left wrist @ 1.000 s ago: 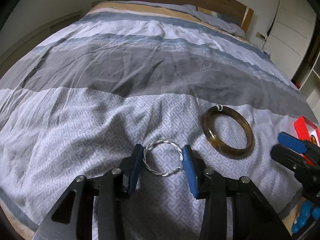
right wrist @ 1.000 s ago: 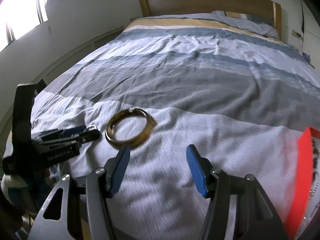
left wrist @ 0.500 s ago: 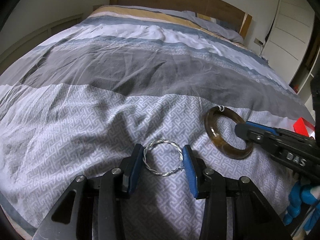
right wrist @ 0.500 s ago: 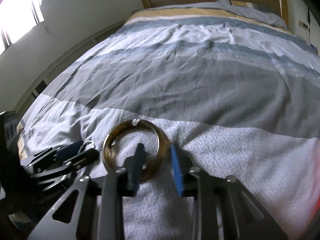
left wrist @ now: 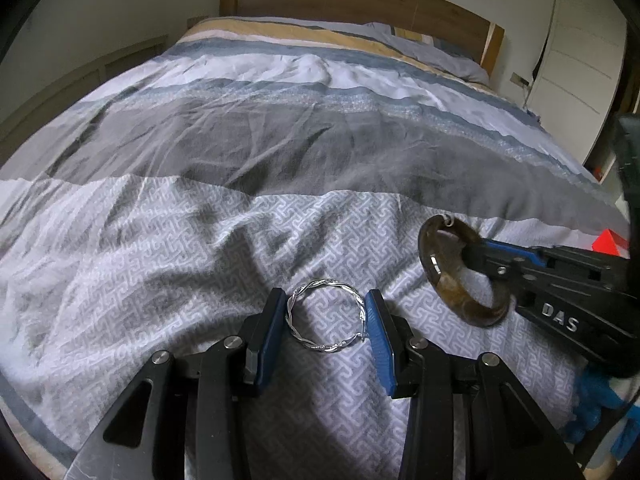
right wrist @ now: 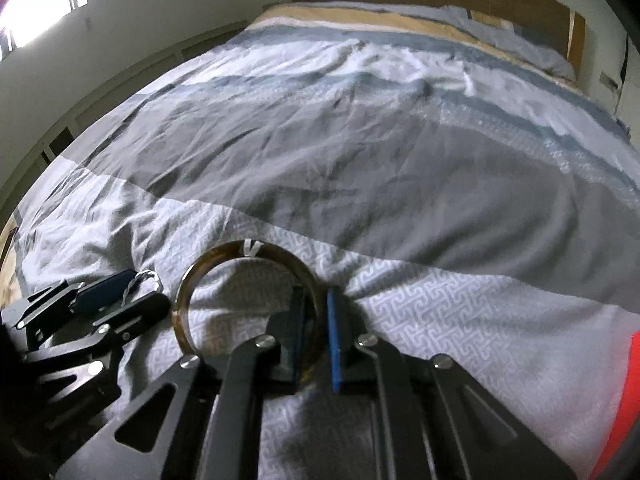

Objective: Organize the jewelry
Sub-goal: 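Carry ring and dark bangle into the red box and open both tools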

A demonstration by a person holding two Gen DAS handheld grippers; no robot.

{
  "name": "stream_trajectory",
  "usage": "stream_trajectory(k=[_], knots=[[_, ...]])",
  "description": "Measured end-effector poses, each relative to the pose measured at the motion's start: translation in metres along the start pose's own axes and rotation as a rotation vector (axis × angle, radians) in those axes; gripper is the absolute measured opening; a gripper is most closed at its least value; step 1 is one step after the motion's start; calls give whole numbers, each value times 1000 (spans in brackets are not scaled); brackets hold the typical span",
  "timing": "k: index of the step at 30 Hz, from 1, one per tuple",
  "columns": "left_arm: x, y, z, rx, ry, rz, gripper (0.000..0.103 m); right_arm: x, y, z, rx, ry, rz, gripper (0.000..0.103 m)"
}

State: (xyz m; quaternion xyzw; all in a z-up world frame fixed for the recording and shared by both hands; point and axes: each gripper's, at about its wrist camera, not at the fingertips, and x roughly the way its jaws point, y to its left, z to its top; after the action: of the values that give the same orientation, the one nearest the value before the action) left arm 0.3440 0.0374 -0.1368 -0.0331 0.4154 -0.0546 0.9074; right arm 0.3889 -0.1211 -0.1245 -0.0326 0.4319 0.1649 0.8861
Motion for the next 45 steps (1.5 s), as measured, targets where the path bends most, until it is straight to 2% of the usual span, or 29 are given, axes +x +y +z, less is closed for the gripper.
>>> stream_trajectory(k=[4, 9, 30, 37, 45], knots=[[-9, -7, 0, 29, -14, 34, 40, -21, -5, -5, 16, -42, -6, 8], [-24, -16, 1, 47, -32, 43, 40, -51, -18, -13, 67, -84, -15, 8], [-124, -82, -7, 130, -94, 3, 40, -201, -55, -52, 197, -211, -101, 8], [-148, -107, -7, 153, -113, -11, 40, -248, -80, -67, 232, -255, -151, 8], [-156, -150, 0, 187, -121, -58, 40, -288, -129, -90, 283, -286, -228, 8]])
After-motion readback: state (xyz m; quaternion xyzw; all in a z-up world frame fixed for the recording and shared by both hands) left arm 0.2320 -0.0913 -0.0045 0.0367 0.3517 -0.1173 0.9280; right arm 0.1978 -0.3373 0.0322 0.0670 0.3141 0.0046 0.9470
